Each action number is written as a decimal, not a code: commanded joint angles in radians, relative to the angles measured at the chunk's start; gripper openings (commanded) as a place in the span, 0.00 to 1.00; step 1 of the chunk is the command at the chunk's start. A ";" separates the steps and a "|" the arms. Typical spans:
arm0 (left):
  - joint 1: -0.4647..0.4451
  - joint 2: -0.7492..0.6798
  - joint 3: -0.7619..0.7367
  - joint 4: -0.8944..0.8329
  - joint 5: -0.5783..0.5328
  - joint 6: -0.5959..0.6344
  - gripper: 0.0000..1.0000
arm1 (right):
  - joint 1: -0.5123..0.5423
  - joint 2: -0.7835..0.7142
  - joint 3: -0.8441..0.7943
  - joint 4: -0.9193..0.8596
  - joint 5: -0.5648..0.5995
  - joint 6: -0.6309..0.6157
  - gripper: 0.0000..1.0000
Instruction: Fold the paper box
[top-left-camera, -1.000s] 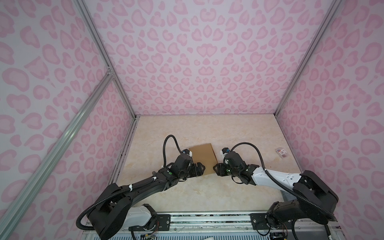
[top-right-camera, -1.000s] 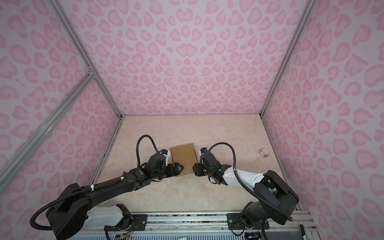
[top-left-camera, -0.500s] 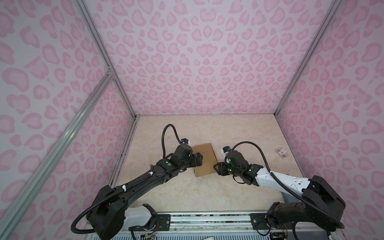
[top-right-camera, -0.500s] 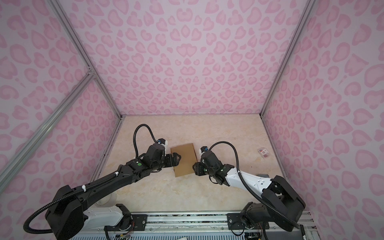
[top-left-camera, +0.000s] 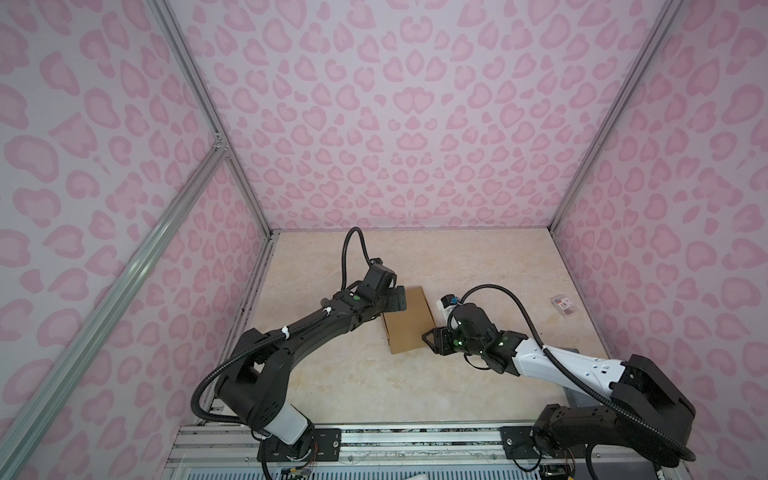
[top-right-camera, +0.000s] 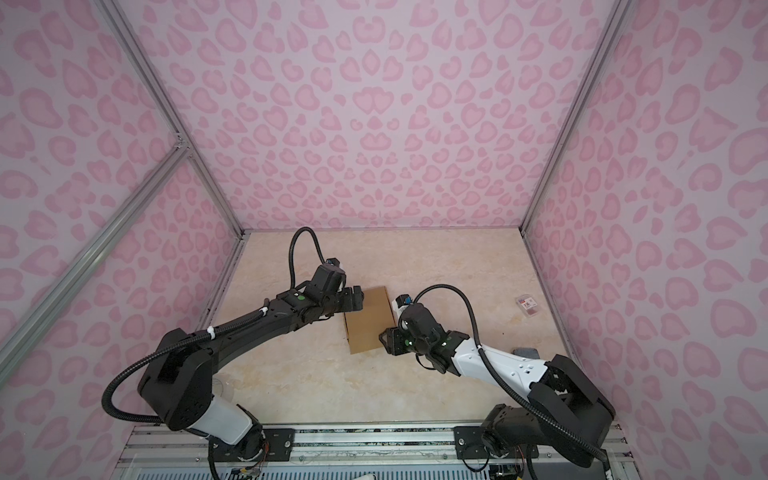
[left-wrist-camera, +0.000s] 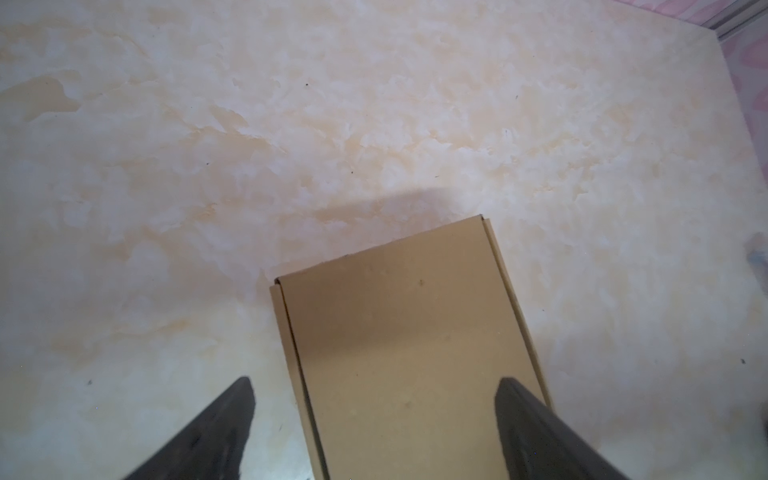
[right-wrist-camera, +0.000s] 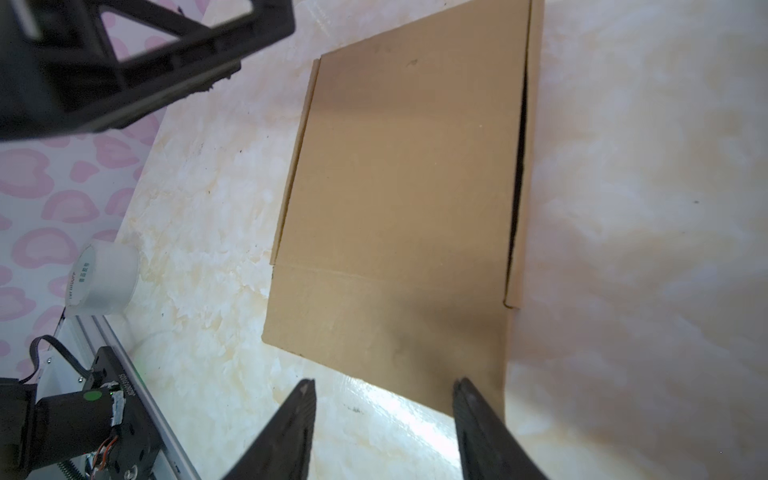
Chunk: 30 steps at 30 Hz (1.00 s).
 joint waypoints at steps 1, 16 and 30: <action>0.004 0.055 0.045 -0.006 -0.003 0.017 0.93 | 0.005 0.018 -0.005 0.054 -0.036 0.009 0.55; 0.004 0.204 0.134 -0.044 -0.005 0.029 0.92 | 0.023 0.045 -0.009 0.101 -0.049 0.010 0.54; 0.004 0.242 0.129 -0.082 -0.009 0.040 0.89 | 0.042 0.064 -0.006 0.116 -0.045 0.010 0.54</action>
